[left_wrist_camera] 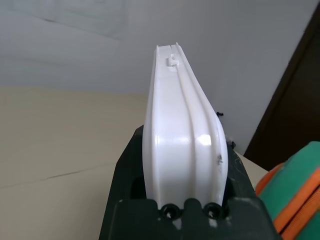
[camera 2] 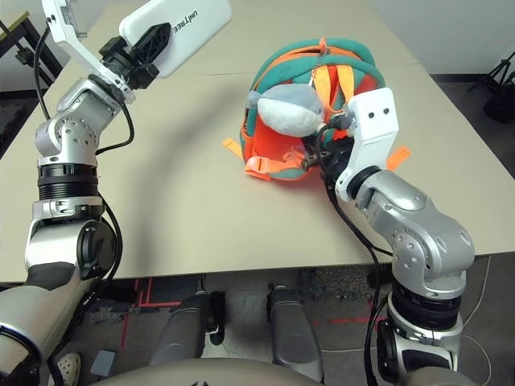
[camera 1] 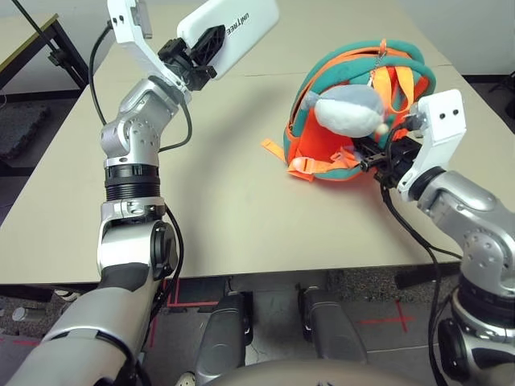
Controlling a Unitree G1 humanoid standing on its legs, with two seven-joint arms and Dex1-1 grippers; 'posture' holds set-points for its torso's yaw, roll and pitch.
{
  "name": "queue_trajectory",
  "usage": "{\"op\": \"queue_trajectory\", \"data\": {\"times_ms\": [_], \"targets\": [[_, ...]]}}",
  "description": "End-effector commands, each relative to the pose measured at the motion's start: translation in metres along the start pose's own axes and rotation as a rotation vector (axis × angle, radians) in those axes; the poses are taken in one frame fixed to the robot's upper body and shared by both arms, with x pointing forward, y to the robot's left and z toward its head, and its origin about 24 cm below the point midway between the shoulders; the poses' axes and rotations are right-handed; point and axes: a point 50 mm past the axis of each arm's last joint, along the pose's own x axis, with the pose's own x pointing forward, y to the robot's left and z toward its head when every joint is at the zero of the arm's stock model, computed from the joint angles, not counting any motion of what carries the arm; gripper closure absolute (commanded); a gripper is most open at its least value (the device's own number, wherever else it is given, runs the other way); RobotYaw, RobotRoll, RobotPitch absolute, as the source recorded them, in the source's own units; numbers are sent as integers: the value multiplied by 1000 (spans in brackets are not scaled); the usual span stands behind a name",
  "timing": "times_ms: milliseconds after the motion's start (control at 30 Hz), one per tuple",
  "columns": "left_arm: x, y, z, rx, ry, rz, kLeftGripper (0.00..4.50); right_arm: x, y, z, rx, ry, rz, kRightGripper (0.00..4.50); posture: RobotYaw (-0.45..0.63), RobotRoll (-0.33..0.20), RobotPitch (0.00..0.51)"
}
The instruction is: Put the pencil case into the backpack and zip it.
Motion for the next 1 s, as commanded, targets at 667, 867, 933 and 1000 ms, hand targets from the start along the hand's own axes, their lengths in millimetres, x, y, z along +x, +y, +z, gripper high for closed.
{"op": "queue_trajectory", "data": {"times_ms": [667, 867, 933, 1000], "targets": [[11, -35, 67, 144, 105, -447, 3296, 22, 1, -18, -14, 63, 23, 4306, -181, 0, 131], [5, -29, 72, 167, 132, -455, 3296, 30, 1, -17, -21, 62, 35, 4306, -163, 0, 137], [3, -28, 73, 168, 150, -459, 3296, 34, 0, -16, -25, 62, 32, 4306, -159, 0, 145], [2, -28, 73, 162, 169, -465, 3296, 37, 0, -14, -29, 60, 33, 4306, -158, 0, 150]]}}
